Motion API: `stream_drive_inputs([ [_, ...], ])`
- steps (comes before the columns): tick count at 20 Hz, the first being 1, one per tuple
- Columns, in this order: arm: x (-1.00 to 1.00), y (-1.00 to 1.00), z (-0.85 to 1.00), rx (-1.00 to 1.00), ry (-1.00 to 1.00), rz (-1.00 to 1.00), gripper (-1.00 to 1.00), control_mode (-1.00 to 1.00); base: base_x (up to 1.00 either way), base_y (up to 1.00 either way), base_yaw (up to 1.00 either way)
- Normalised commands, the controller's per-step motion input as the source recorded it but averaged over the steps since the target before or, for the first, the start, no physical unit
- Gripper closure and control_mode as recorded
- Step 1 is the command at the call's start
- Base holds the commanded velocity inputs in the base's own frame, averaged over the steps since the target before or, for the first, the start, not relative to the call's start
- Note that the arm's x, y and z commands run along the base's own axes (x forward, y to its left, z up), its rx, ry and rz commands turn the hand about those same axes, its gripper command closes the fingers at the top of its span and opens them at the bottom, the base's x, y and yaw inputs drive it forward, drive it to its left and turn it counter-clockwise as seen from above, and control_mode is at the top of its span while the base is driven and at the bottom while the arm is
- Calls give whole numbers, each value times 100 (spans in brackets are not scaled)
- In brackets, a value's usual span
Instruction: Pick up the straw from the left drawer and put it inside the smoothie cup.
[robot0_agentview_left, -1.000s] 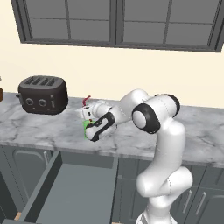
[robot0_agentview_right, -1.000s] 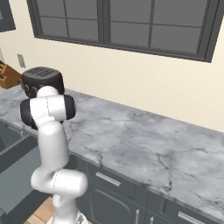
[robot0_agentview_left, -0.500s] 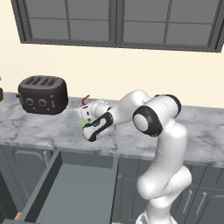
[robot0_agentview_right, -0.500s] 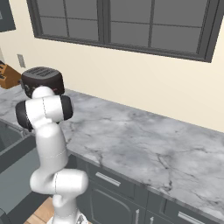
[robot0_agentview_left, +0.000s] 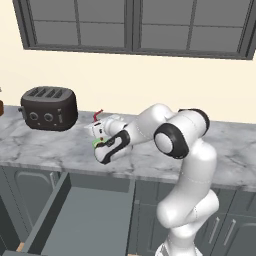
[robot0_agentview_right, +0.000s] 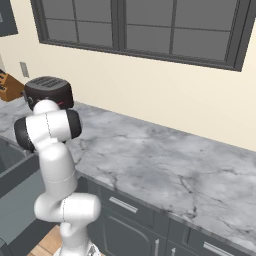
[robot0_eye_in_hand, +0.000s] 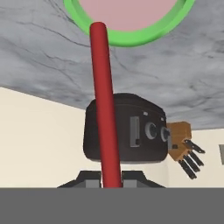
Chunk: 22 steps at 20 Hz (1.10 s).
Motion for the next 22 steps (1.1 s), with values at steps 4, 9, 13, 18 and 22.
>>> stream_drive_inputs([
  [4, -5, 0, 0, 0, -2, 0, 100, -100, 0, 0, 0],
  [9, -21, 0, 0, 0, 0, 0, 100, -100, 0, 0, 0],
  [13, -9, 0, 0, 0, 0, 1, 100, -100, 0, 0, 0],
  [18, -1, 0, -11, 0, 0, 0, 100, -100, 0, 0, 0],
  [22, 0, 0, -8, 0, 0, 0, 100, -100, 0, 0, 0],
])
